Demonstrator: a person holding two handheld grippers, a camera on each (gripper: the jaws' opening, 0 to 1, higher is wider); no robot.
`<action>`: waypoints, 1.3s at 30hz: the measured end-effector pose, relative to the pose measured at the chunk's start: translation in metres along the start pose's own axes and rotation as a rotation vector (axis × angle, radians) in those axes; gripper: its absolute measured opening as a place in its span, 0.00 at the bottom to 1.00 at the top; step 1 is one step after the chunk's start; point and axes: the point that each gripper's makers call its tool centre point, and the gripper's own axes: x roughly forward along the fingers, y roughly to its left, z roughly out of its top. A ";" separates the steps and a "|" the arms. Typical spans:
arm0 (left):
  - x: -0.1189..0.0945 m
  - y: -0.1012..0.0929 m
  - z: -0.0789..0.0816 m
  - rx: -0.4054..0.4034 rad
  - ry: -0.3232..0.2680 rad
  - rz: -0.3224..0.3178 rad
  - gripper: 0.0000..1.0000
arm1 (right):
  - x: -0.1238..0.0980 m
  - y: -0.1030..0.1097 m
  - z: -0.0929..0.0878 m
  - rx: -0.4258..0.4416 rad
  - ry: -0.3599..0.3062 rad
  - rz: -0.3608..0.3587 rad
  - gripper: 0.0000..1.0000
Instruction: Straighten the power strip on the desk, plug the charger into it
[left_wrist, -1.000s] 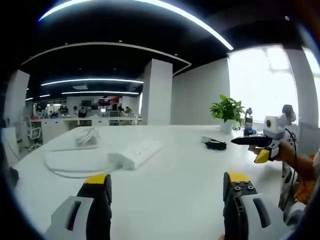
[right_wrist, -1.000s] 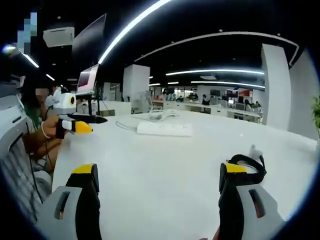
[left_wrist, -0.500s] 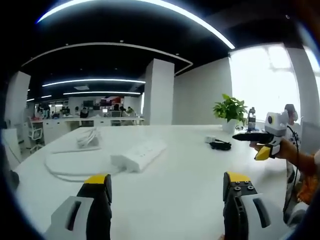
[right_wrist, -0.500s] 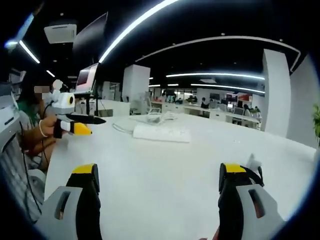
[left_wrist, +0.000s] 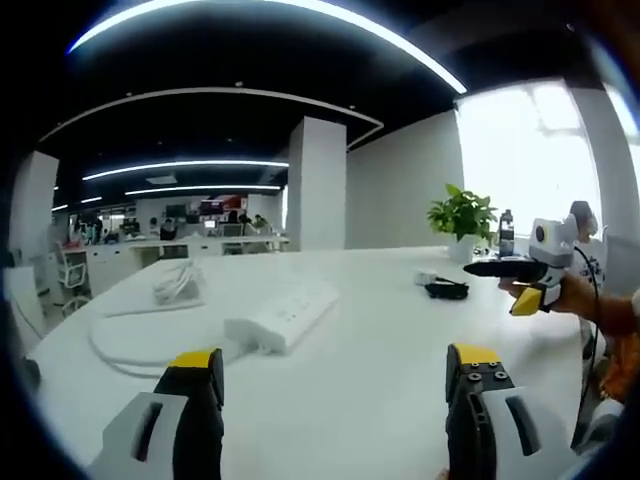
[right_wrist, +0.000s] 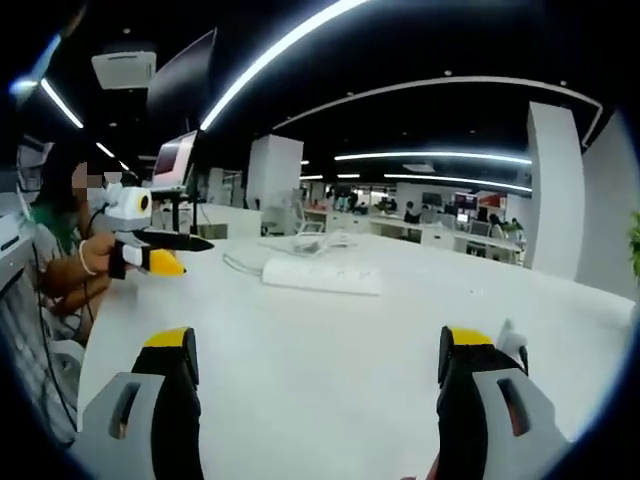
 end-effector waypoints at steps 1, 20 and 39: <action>0.001 0.001 0.000 0.002 0.002 0.001 0.93 | 0.001 -0.001 0.000 0.001 -0.005 0.004 1.00; 0.010 0.015 -0.001 0.024 0.031 0.017 0.92 | 0.025 -0.021 0.001 0.003 -0.050 0.001 0.95; 0.023 0.031 -0.004 0.007 0.052 0.034 0.92 | 0.051 -0.034 -0.005 0.050 -0.027 0.013 0.97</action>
